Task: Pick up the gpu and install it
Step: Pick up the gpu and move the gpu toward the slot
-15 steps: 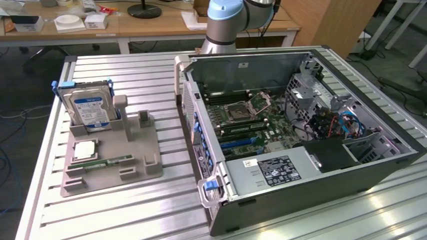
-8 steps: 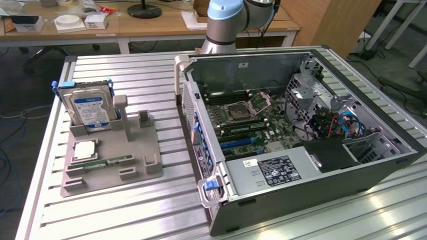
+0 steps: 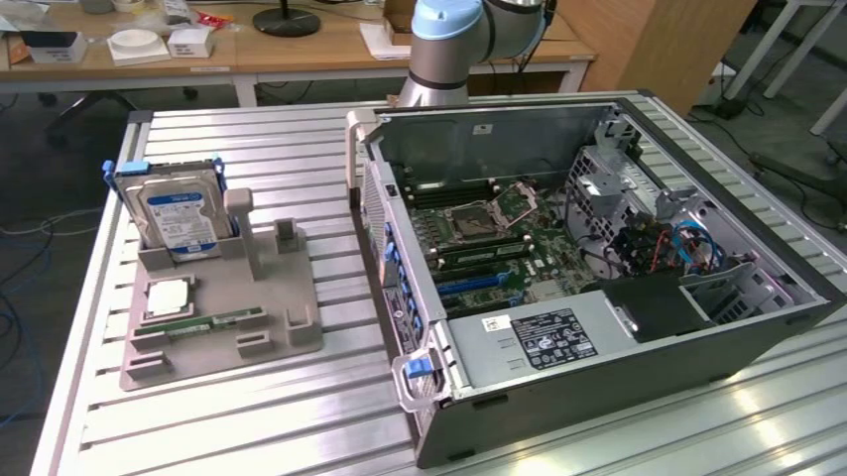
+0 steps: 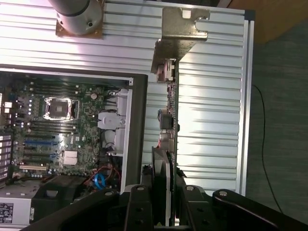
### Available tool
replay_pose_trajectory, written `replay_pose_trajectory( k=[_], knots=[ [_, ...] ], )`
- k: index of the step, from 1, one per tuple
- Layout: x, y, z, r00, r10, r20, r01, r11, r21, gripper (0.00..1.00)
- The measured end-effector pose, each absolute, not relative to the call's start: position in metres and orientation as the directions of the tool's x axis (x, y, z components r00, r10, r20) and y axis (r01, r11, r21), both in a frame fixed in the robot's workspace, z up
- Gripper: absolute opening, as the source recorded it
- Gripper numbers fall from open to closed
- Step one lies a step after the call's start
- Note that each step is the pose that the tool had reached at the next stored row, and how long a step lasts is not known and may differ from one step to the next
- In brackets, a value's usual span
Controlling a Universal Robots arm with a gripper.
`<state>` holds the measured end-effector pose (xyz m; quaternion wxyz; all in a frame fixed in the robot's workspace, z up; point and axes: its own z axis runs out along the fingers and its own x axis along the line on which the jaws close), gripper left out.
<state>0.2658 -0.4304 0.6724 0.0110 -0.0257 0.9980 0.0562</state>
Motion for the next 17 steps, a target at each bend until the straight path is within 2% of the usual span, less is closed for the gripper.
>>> replay_pose_trajectory(
  k=[17],
  knots=[
    [0.249, -0.433, 0.65, -0.998, -0.061, -0.025, -0.064, 0.992, 0.11, 0.27]
  ],
)
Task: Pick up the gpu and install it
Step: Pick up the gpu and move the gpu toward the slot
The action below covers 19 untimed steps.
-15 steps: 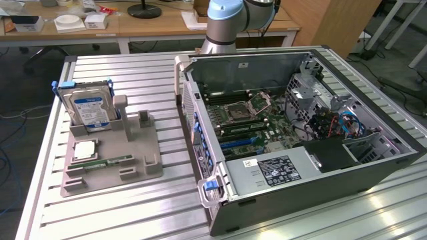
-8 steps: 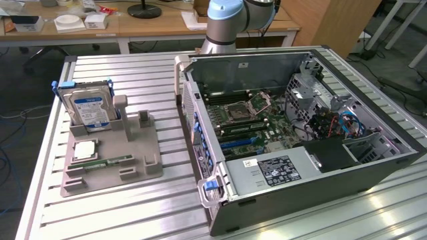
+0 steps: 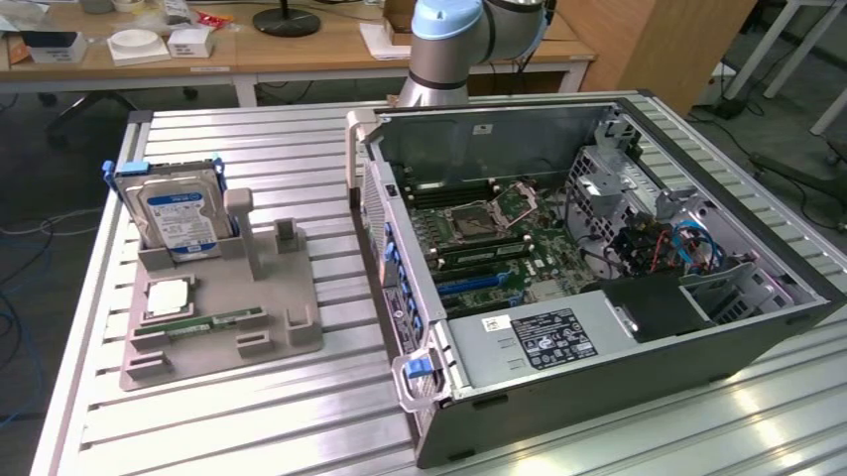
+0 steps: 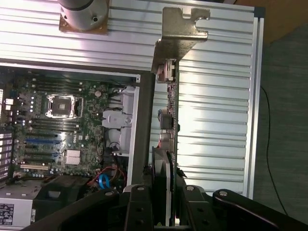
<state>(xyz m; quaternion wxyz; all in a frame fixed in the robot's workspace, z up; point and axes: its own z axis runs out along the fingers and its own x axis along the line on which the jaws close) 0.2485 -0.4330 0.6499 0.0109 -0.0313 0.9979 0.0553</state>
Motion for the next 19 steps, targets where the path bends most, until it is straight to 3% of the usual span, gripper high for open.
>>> replay_pose_trajectory(
  k=[19],
  knots=[
    [0.198, -0.437, 0.63, -0.998, -0.064, -0.026, -0.066, 0.992, 0.108, 0.27]
  ],
)
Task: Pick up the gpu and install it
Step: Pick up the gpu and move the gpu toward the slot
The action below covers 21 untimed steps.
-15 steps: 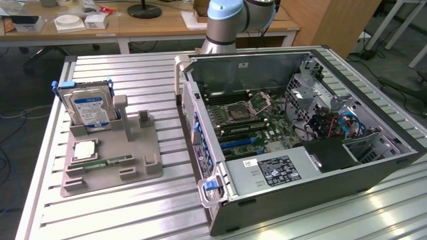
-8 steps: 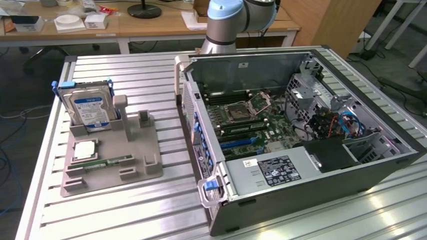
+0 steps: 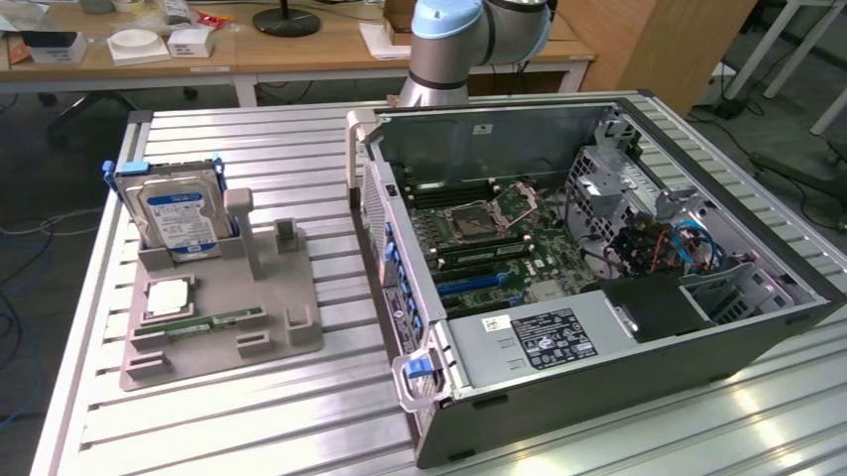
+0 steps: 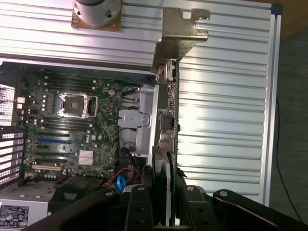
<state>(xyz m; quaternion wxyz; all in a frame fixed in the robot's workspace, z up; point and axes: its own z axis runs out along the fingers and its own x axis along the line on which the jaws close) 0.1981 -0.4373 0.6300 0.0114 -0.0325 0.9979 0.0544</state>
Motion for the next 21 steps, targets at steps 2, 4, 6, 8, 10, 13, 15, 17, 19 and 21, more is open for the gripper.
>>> replay_pose_trajectory(
  k=[2, 4, 6, 8, 10, 13, 15, 17, 19, 21],
  knots=[
    [0.193, -0.438, 0.628, -0.998, -0.064, -0.026, -0.066, 0.992, 0.107, 0.27],
    [0.186, -0.439, 0.626, -0.998, -0.064, -0.026, -0.066, 0.992, 0.106, 0.27],
    [0.186, -0.44, 0.626, -0.997, -0.067, -0.026, -0.069, 0.992, 0.105, 0.27],
    [0.185, -0.44, 0.624, -0.997, -0.07, -0.026, -0.072, 0.992, 0.104, 0.27],
    [0.182, -0.441, 0.622, -0.997, -0.071, -0.024, -0.074, 0.992, 0.105, 0.27],
    [0.18, -0.442, 0.618, -0.997, -0.073, -0.015, -0.075, 0.992, 0.104, 0.27],
    [0.179, -0.444, 0.615, -0.997, -0.074, -0.007, -0.074, 0.992, 0.105, 0.27],
    [0.179, -0.448, 0.612, -0.997, -0.074, -0.002, -0.074, 0.992, 0.105, 0.27],
    [0.179, -0.451, 0.608, -0.997, -0.076, 0.0, -0.075, 0.992, 0.106, 0.27],
    [0.179, -0.454, 0.605, -0.997, -0.077, 0.001, -0.076, 0.991, 0.106, 0.27]
  ],
)
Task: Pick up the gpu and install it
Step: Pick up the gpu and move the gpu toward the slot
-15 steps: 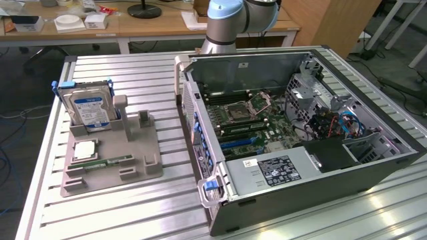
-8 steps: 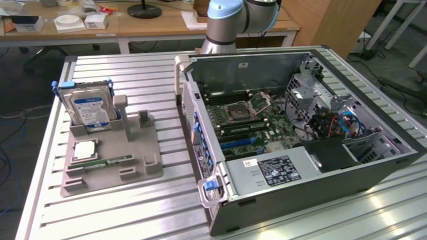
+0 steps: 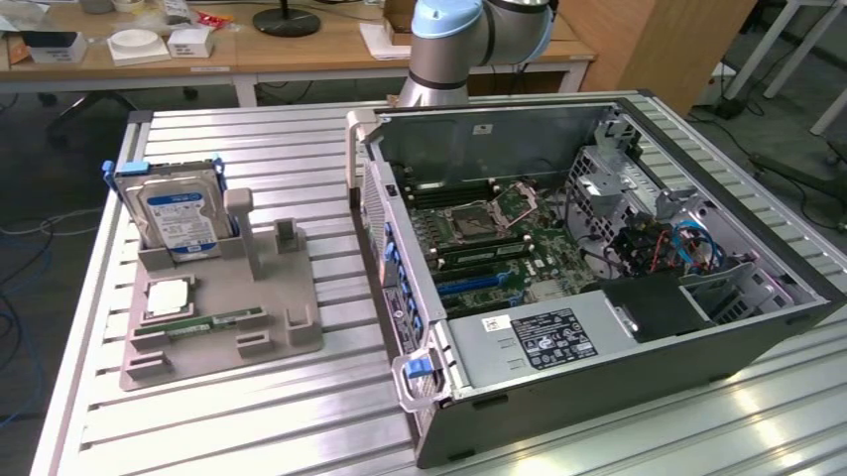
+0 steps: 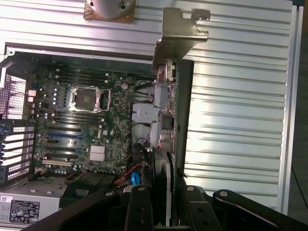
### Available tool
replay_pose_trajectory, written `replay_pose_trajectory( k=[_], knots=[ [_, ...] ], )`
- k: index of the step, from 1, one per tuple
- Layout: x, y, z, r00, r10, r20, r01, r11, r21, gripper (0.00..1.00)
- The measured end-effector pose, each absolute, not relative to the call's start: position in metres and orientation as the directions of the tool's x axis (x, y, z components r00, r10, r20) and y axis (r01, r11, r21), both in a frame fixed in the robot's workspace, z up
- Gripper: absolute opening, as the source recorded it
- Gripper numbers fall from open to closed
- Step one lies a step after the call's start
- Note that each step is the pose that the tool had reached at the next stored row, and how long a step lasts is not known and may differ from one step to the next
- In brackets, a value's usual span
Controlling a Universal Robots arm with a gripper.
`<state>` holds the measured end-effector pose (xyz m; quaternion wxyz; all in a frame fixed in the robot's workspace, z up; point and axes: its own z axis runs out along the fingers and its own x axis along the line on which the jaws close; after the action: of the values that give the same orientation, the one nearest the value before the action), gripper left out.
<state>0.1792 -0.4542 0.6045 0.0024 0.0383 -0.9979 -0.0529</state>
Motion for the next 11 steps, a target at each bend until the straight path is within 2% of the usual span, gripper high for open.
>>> replay_pose_trajectory(
  k=[11],
  knots=[
    [0.162, -0.46, 0.587, -0.997, -0.082, 0.004, -0.081, 0.992, 0.1, 0.27]
  ],
)
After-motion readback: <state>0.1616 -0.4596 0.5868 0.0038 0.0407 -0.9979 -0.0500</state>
